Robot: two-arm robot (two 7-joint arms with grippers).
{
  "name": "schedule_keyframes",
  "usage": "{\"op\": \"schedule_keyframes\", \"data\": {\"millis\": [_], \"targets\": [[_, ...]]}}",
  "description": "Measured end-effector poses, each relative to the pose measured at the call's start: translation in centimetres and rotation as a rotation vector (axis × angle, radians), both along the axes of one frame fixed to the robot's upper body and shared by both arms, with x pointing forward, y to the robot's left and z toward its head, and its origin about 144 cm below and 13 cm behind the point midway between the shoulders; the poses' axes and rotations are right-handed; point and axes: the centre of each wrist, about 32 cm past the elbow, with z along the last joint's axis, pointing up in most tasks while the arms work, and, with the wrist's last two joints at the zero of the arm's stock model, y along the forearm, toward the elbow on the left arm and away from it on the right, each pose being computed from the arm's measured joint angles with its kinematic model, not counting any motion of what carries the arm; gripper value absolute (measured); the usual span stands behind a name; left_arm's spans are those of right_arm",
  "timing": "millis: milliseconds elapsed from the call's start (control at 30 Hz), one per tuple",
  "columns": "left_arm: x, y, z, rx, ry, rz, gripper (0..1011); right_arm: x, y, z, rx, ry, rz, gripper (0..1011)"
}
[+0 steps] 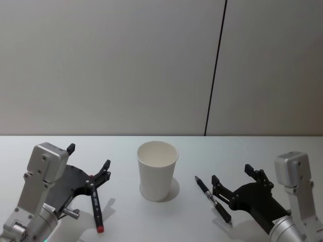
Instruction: Place the pen into the pen holder.
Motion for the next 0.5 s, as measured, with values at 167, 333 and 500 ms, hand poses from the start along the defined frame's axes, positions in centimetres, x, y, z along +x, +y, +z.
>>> {"op": "schedule_keyframes", "data": {"millis": [167, 333, 500], "targets": [[0.0, 0.0, 0.0, 0.000, 0.000, 0.000, 1003, 0.0, -0.1, 0.9, -0.022, 0.053, 0.002, 1001], [0.0, 0.0, 0.0, 0.000, 0.000, 0.000, 1003, 0.1, -0.1, 1.9, -0.037, 0.115, 0.008, 1001], [0.0, 0.0, 0.0, 0.000, 0.000, 0.000, 1003, 0.2, 0.1, 2.7, -0.050, 0.174, 0.010, 1001]]}}
